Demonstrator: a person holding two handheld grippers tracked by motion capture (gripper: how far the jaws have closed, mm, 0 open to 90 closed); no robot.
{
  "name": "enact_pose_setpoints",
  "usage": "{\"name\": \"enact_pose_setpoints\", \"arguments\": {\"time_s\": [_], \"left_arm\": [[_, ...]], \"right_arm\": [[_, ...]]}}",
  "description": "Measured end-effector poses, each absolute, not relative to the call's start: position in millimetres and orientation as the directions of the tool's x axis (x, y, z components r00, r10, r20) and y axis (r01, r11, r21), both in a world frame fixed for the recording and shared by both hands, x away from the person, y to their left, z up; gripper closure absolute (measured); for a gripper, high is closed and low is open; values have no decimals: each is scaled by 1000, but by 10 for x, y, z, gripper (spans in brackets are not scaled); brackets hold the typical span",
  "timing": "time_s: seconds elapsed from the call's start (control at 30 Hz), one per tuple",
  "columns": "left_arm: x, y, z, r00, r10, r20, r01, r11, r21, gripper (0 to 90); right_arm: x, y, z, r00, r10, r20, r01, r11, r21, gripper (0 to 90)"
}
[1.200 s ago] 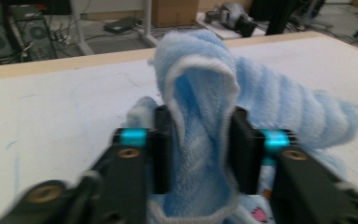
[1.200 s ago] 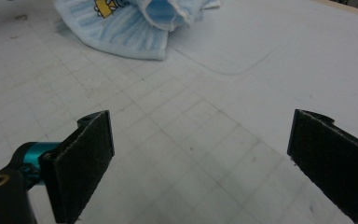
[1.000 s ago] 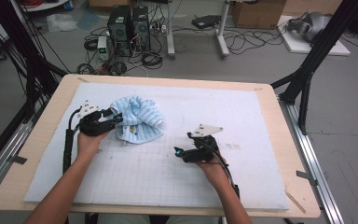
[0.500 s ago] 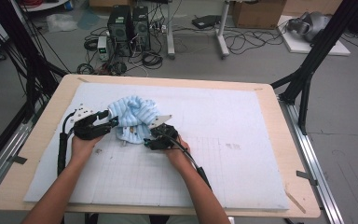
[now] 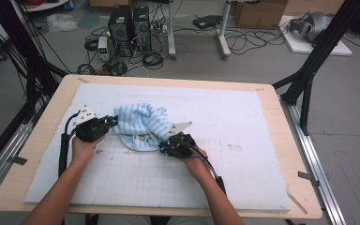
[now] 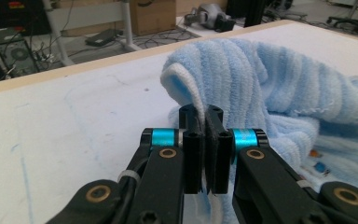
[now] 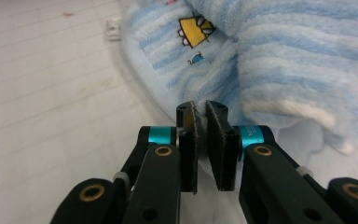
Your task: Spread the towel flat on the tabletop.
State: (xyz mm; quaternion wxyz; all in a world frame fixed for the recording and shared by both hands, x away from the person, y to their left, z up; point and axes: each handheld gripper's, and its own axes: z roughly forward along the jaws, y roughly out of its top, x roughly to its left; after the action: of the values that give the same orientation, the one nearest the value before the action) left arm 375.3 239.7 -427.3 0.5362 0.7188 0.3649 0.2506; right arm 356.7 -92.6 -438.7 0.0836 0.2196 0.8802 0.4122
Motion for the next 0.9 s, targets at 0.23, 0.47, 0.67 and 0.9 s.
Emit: {"name": "enact_pose_setpoints", "arguments": {"time_s": [0.23,0.47,0.67,0.9], "left_arm": [[3742,2263,-4246,628,778,-21,242,-170,955,871],[3913,2284,-4168,559,827,-52,272,-124,954,873],[4103,2298,-4063,512,858,-43,291,-126,948,874],[4192,2250,-4147,499,863,-81,368,-126,921,579]], "right_arm": [[3383,-1232,-4376,-896,441,41,318,574,755,832],[3325,-1481,-4376,-895,442,61,344,594,727,832],[3285,-1618,-4364,-902,423,87,357,615,703,830],[3227,-1877,-4392,-865,490,108,398,538,743,554]]}}
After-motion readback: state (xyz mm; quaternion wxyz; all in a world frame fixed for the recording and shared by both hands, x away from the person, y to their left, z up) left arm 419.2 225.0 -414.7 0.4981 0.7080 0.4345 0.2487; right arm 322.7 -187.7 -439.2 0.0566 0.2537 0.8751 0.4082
